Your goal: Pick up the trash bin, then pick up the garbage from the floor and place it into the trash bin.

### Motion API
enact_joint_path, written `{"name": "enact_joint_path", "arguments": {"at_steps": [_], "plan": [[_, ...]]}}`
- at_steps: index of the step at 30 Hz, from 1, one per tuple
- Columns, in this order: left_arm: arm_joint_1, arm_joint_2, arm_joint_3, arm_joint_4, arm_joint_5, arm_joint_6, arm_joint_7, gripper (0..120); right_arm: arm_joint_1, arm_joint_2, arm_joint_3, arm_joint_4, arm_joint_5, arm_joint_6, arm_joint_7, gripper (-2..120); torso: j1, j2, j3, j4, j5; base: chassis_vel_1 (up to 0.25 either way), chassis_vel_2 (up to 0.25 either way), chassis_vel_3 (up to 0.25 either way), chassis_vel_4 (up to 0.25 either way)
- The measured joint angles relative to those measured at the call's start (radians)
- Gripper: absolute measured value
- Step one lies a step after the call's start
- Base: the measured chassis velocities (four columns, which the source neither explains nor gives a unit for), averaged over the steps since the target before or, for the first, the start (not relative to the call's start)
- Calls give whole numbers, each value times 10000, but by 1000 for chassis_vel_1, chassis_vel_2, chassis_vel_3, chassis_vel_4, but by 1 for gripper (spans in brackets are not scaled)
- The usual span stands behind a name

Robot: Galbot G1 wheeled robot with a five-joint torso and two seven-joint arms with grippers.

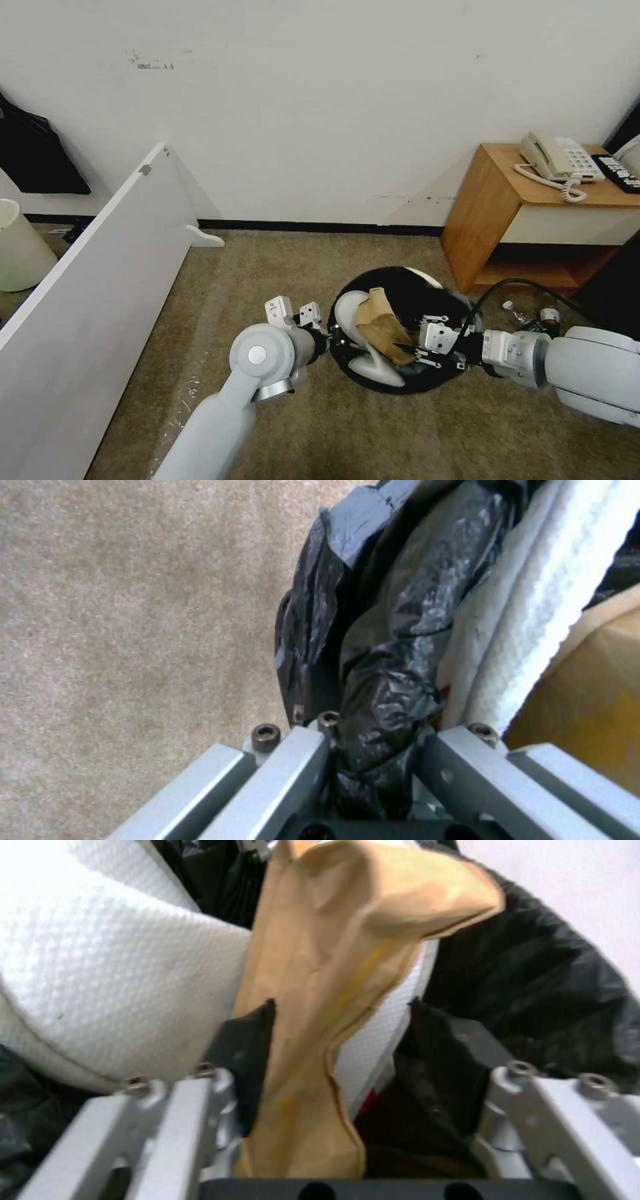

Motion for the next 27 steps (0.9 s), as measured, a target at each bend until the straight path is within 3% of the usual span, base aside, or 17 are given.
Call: {"name": "enact_joint_path", "arguments": {"at_steps": [13, 27], "plan": [[12, 101, -63, 179, 143, 0, 96, 0, 349, 72, 26, 180, 212, -35, 67, 99, 0, 0, 0, 1, -1, 0, 0, 0, 0], [17, 4, -84, 341, 127, 8, -89, 0, 645, 300, 59, 415, 421, -6, 101, 100, 0, 0, 0, 1, 0, 0, 0, 0, 0]]}}
